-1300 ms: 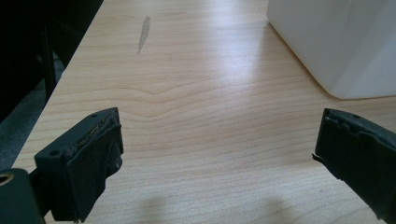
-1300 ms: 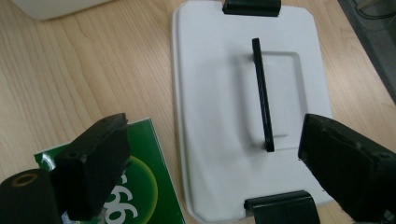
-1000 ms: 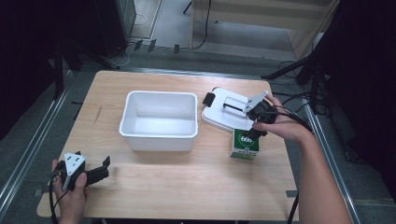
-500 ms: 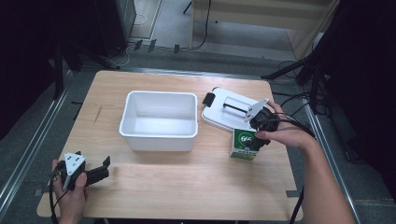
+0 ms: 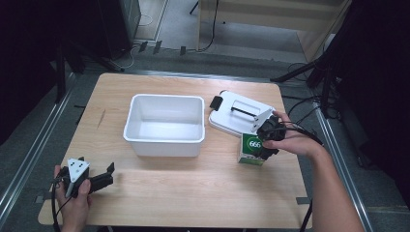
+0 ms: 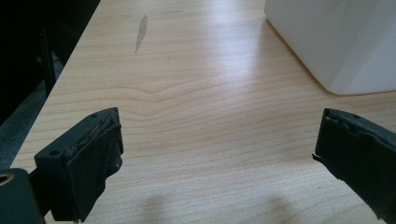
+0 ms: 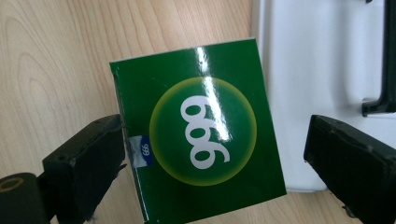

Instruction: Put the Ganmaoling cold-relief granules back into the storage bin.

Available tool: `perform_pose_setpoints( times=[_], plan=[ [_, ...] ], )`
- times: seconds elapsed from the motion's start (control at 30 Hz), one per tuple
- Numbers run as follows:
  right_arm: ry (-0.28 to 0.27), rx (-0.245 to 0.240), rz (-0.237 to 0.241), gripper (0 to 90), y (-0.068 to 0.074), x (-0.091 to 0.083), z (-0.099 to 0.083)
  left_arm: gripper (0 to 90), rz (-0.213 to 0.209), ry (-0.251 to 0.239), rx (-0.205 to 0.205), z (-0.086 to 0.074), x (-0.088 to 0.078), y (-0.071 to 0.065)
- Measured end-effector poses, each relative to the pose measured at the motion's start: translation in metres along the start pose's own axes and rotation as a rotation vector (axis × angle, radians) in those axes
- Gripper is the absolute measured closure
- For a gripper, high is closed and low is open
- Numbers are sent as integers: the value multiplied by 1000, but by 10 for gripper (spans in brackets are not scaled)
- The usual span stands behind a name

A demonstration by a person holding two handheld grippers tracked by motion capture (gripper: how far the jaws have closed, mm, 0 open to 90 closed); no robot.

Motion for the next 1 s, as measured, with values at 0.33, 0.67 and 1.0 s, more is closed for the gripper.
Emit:
perform_pose_setpoints(
  times=[0.33,0.67,1.0],
  plan=[
    [37,3,31,71,3,15,-7,16,-4,1,2,0,1,0],
    [52,-10,54,83,3,26,-8,16,-4,2,6,0,1,-1],
    [46,-25,56,139,4,28,-8,16,-5,3,8,0,1,-1]
  ],
)
Point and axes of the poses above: each handheld gripper's, and its own axes: x roughly forward along the jaws, z roughly out of its top, y roughly to its left, the point moved 7 cm from there along x, roughly forward along the jaws, and after that the axes turned 1 degree about y, right-handed, at the moved point
